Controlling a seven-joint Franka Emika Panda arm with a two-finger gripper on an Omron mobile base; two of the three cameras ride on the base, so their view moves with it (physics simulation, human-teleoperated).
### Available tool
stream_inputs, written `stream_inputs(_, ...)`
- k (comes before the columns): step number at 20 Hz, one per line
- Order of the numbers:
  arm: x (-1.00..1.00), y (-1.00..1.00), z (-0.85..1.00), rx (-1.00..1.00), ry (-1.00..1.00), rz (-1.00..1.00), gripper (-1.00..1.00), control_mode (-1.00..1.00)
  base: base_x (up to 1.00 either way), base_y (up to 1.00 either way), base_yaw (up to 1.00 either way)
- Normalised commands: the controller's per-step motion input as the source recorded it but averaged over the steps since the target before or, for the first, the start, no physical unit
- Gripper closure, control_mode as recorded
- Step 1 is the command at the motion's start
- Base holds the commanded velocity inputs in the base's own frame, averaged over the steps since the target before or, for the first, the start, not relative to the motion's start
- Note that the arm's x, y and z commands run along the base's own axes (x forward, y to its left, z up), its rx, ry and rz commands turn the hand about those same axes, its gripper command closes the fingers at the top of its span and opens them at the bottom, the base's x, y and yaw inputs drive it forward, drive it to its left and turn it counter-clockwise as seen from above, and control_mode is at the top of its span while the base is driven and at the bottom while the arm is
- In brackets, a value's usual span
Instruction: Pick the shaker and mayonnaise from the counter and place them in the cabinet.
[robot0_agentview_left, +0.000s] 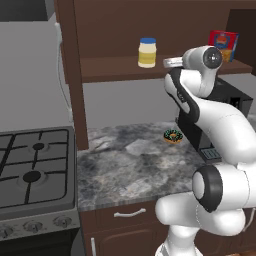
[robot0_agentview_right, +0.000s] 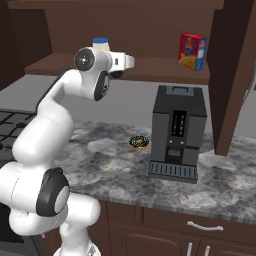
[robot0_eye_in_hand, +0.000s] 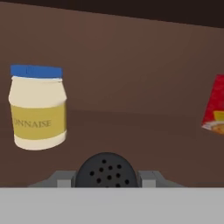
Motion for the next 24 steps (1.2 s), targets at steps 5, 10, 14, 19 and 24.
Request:
stream_inputs(5, 0.16, 0.0, 0.19, 0.0, -0.02, 0.0, 1.0, -1.0, 0.0, 0.0, 0.0)
stream_inputs(10, 0.32, 0.0, -0.14, 0.0, 0.0, 0.01, 1.0, -1.0, 0.0, 0.0, 0.0)
stream_inputs(14, 0.33, 0.0, -0.26, 0.0, 0.0, 0.0, 1.0, -1.0, 0.0, 0.0, 0.0)
stream_inputs(19, 0.3, 0.0, -0.25, 0.0, 0.0, 0.01, 1.0, -1.0, 0.0, 0.0, 0.0)
stream_inputs(24, 0.27, 0.0, -0.36, 0.0, 0.0, 0.01, 1.0, -1.0, 0.0, 0.0, 0.0)
